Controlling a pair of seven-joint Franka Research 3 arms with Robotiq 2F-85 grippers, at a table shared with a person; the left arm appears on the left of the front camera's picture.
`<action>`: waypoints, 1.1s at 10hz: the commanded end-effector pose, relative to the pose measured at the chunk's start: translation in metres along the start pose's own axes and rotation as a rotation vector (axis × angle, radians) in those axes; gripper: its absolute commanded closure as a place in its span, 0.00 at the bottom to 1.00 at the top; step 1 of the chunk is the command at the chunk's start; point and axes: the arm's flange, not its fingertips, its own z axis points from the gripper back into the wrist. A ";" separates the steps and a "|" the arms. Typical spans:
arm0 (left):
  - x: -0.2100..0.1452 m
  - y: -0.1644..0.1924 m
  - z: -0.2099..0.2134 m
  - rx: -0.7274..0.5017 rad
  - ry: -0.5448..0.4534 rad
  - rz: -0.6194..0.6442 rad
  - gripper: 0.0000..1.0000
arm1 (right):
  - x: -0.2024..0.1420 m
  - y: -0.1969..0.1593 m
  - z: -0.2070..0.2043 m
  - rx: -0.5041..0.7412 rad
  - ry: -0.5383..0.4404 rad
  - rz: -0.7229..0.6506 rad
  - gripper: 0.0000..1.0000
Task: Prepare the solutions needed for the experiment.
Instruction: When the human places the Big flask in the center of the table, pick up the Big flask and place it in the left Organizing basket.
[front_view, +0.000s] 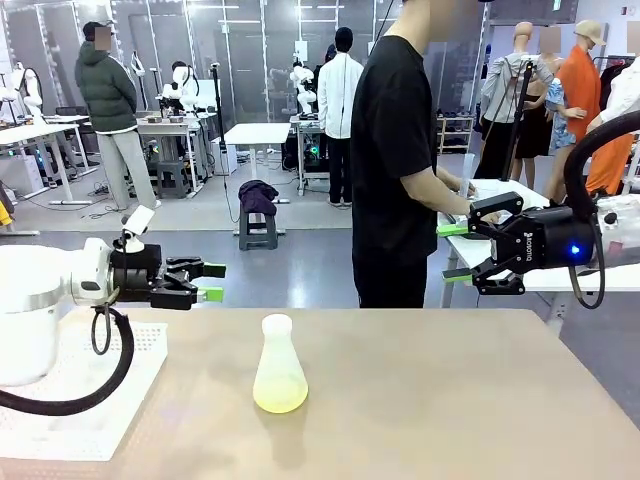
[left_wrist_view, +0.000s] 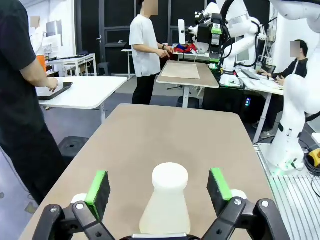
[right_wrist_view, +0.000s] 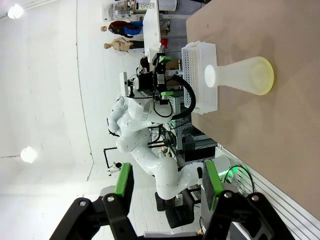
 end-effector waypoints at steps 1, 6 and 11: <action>-0.013 0.014 -0.016 -0.011 -0.067 0.052 0.00 | 0.000 0.001 -0.001 0.001 -0.010 0.005 0.30; -0.030 0.021 -0.060 -0.020 -0.118 0.179 0.00 | 0.000 0.001 -0.001 0.001 -0.010 0.005 0.30; -0.057 0.014 -0.080 -0.039 0.003 0.094 0.00 | 0.000 0.001 -0.001 0.001 -0.010 0.005 0.30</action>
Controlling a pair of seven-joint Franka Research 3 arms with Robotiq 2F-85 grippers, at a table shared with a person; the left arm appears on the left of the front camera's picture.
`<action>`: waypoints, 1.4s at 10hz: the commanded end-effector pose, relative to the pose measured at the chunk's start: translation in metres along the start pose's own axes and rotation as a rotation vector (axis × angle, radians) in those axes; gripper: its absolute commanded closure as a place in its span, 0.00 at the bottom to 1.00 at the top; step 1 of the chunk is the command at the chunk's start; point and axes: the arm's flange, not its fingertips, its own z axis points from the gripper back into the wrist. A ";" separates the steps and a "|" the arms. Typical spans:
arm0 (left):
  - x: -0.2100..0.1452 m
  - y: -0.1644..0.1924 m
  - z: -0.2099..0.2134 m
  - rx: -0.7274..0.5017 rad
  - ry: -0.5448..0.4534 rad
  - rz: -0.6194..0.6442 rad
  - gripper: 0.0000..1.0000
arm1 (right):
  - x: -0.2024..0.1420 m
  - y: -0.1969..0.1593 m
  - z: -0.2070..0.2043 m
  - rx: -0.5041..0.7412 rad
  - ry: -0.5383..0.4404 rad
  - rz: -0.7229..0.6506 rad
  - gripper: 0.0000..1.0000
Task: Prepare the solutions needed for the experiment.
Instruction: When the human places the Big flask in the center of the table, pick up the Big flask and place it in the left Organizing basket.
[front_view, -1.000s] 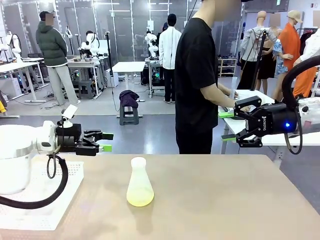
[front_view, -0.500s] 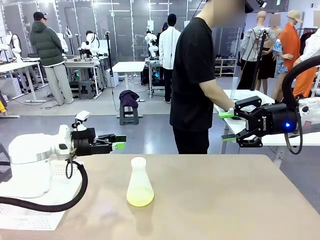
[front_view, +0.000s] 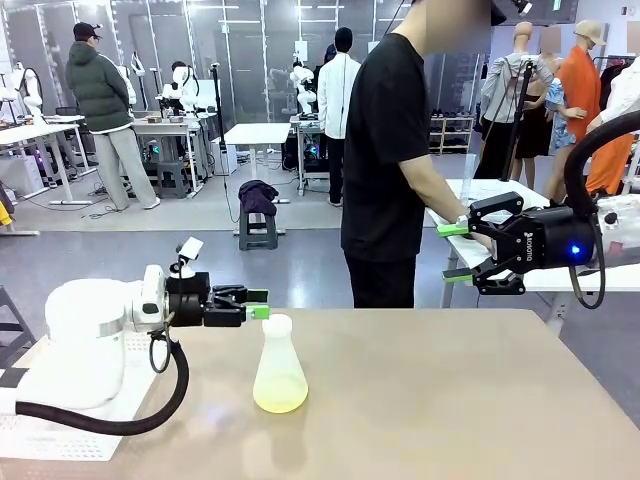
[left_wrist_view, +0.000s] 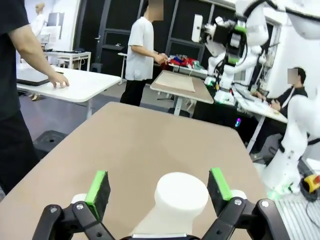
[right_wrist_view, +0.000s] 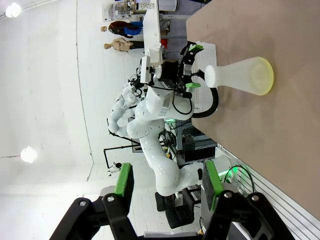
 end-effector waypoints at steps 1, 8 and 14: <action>-0.006 0.001 -0.001 -0.035 0.037 -0.099 0.00 | -0.001 0.001 -0.001 0.001 -0.009 0.005 0.30; -0.028 -0.001 0.015 -0.120 0.107 -0.052 0.00 | -0.001 0.001 -0.001 0.001 -0.009 0.005 0.30; -0.039 0.016 0.002 -0.182 0.101 -0.011 0.00 | -0.001 0.001 -0.001 0.001 -0.009 0.005 0.30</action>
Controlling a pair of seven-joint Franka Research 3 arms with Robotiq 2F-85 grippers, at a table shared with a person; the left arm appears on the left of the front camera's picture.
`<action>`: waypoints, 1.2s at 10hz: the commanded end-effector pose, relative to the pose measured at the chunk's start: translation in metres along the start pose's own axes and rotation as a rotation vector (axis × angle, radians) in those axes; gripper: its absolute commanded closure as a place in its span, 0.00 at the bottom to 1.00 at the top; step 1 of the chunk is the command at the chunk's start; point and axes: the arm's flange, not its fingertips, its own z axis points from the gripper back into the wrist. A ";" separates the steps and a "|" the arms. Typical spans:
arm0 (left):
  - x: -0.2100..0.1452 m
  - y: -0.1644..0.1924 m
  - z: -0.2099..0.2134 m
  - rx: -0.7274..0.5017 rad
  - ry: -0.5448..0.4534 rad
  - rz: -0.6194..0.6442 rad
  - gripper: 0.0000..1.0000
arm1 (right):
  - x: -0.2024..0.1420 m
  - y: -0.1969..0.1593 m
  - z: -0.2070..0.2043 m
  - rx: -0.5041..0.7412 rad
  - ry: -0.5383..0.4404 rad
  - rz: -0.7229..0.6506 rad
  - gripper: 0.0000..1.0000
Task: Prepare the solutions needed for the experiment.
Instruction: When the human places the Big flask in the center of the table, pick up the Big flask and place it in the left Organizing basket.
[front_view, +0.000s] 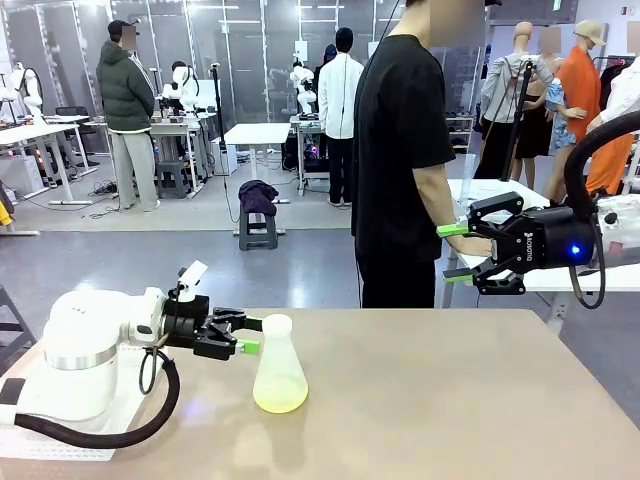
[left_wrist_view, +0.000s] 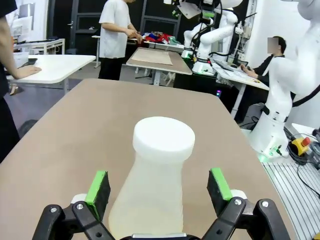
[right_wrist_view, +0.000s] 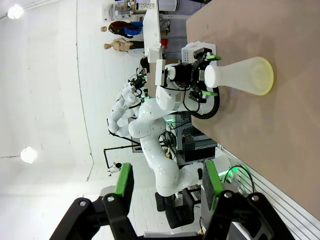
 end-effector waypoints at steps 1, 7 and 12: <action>-0.001 0.012 -0.007 -0.051 0.003 0.023 0.00 | -0.001 0.001 -0.002 0.002 -0.009 0.005 0.30; -0.004 0.030 -0.041 -0.079 -0.034 0.034 0.00 | -0.001 0.001 -0.002 0.002 -0.009 0.005 0.30; -0.011 0.025 -0.056 -0.154 -0.008 0.045 0.00 | -0.001 0.001 -0.002 0.002 -0.009 0.005 0.30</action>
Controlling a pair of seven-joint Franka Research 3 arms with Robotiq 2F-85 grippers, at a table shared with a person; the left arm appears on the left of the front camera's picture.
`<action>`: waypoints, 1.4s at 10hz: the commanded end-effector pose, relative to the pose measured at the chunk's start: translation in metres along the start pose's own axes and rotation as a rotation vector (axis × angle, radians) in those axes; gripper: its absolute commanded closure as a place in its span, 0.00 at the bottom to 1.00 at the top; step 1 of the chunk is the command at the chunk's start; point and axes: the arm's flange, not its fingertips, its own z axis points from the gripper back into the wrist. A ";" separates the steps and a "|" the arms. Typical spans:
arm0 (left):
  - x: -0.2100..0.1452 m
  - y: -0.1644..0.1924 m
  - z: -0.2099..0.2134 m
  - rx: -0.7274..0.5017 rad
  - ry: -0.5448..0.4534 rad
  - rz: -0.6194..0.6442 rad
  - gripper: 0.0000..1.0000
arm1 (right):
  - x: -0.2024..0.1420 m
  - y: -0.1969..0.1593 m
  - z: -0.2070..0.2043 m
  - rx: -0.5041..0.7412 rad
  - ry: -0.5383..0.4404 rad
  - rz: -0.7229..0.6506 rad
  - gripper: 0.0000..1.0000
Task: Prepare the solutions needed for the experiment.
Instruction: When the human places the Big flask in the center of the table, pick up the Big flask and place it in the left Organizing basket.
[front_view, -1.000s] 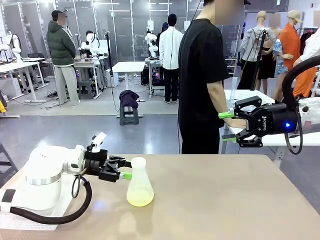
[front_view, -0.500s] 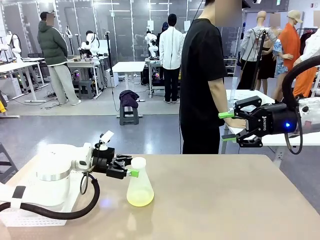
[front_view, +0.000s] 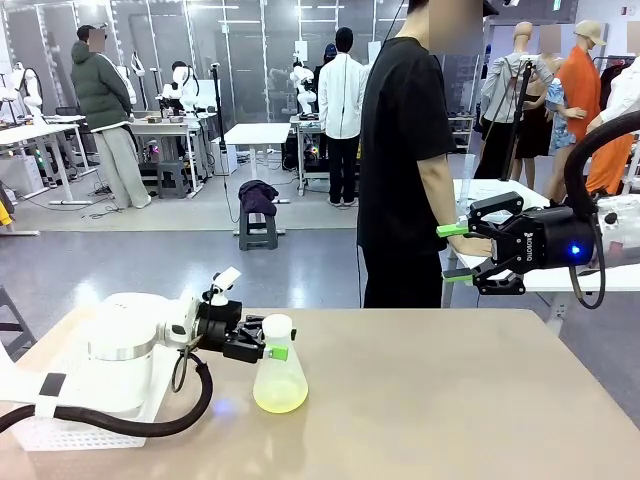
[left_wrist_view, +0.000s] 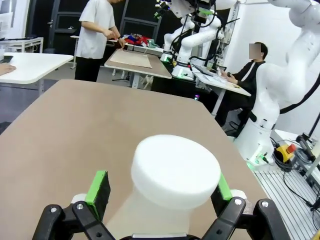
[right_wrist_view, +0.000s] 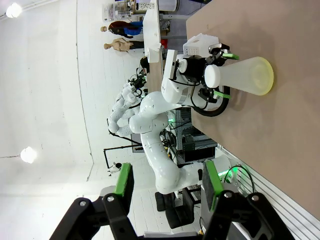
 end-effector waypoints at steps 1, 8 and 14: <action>-0.002 0.009 -0.006 -0.029 0.010 -0.019 0.00 | -0.001 0.001 -0.001 0.002 -0.009 0.005 0.30; -0.003 -0.002 -0.008 -0.014 0.030 -0.023 0.24 | -0.001 0.001 -0.001 0.002 -0.009 0.005 0.30; 0.004 -0.021 -0.002 0.046 0.037 -0.032 0.82 | -0.001 0.001 -0.001 0.002 -0.009 0.005 0.30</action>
